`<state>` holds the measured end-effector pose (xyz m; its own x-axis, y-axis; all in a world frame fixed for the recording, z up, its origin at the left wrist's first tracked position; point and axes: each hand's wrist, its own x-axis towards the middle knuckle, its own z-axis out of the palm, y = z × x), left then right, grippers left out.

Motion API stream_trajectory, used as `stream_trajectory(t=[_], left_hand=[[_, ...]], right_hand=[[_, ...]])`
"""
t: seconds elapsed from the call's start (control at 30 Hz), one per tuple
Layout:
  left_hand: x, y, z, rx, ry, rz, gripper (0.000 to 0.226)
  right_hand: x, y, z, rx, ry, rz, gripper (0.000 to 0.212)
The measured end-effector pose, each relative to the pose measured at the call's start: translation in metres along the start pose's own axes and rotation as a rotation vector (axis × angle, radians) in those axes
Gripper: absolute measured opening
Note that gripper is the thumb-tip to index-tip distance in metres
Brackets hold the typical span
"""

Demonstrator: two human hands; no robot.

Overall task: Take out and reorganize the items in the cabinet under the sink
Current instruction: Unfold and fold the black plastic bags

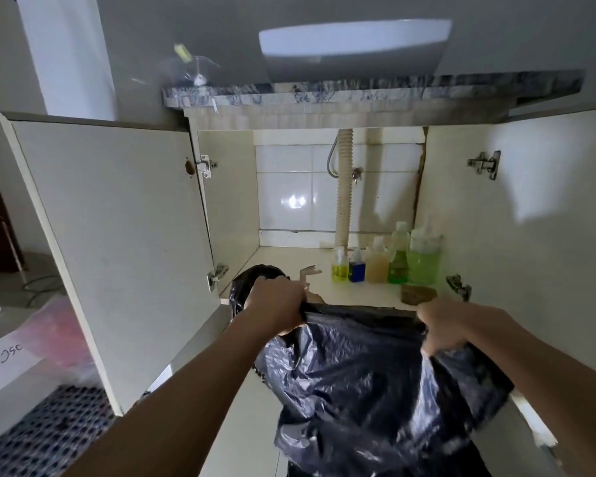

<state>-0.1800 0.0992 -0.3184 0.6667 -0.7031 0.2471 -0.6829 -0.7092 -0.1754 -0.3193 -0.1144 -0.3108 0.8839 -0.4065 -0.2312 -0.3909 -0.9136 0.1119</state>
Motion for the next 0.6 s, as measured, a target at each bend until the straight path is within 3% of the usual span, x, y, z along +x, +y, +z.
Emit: stream_trajectory(t=[0.13,0.27,0.37,0.5,0.6], left_hand=[[0.001,-0.002,-0.001,-0.058,0.020,-0.008,0.020],[-0.002,0.006,0.004,-0.118,-0.124,0.005,0.024],[-0.001,0.015,0.009,-0.119,-0.270,0.027,0.023],[0.008,0.028,0.011,-0.107,-0.385,0.078,0.038],[0.027,0.041,0.008,-0.099,-0.501,0.130,0.044]], right_hand=[[0.005,0.012,-0.011,0.059,0.260,-0.010,0.017],[-0.002,0.014,-0.009,0.065,0.098,0.013,0.025],[-0.002,0.021,-0.010,0.061,0.221,-0.005,0.017],[-0.011,0.034,-0.019,0.122,0.005,0.003,0.025],[-0.009,0.052,-0.021,0.137,0.033,0.038,0.029]])
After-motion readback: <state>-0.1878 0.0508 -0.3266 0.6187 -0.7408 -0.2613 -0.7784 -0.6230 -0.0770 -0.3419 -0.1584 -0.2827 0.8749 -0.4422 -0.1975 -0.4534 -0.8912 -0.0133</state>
